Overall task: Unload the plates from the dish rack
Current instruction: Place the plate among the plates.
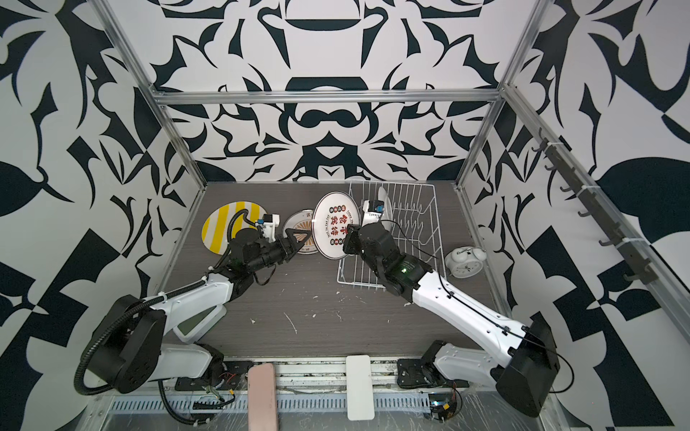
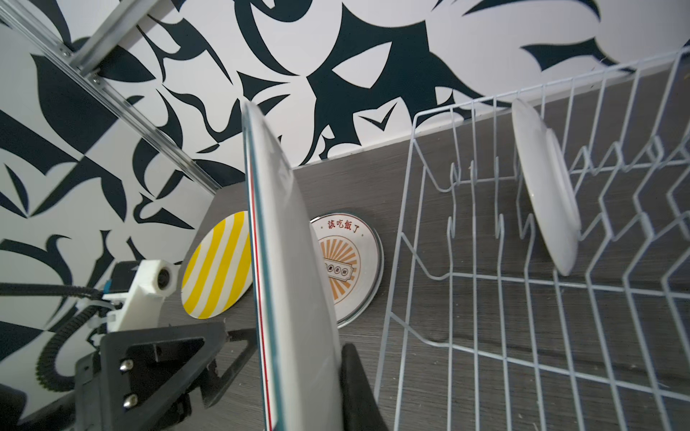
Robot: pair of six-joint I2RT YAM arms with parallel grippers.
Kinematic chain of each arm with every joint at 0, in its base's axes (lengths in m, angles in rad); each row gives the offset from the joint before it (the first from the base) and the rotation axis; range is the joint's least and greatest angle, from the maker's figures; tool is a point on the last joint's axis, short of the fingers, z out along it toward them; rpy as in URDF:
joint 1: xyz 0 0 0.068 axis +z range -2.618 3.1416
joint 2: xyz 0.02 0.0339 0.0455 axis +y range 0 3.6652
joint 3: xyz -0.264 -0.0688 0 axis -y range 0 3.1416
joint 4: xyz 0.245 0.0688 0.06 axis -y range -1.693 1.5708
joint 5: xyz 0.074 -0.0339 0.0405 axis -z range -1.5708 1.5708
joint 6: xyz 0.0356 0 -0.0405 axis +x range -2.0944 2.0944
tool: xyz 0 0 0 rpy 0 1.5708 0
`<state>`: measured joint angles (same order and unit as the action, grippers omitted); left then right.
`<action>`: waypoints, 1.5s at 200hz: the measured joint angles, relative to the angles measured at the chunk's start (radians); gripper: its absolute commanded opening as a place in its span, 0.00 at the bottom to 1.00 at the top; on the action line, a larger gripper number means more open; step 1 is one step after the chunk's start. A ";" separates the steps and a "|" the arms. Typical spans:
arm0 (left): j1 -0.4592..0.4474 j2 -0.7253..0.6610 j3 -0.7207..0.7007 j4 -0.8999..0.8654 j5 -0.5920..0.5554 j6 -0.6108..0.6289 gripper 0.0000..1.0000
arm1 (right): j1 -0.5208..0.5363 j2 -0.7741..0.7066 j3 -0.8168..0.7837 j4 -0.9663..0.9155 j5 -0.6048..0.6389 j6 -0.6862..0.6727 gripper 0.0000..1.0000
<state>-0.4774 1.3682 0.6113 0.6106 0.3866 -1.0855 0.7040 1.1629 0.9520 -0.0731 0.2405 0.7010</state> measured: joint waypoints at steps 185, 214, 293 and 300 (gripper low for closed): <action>0.000 0.047 0.000 0.163 0.043 -0.067 0.54 | -0.174 0.083 -0.075 0.198 -0.452 0.241 0.00; 0.000 0.047 0.000 0.173 0.044 -0.071 0.38 | -0.189 0.108 -0.084 0.223 -0.492 0.262 0.00; 0.000 0.047 0.000 0.163 0.029 -0.068 0.18 | -0.220 0.124 -0.096 0.266 -0.561 0.307 0.00; 0.000 0.047 0.000 0.163 0.027 -0.070 0.17 | -0.223 0.127 -0.096 0.267 -0.566 0.309 0.00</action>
<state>-0.4774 1.4147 0.6113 0.7734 0.4141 -1.1557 0.4812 1.2896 0.8562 0.1944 -0.3252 1.0103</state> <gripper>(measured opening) 0.184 0.128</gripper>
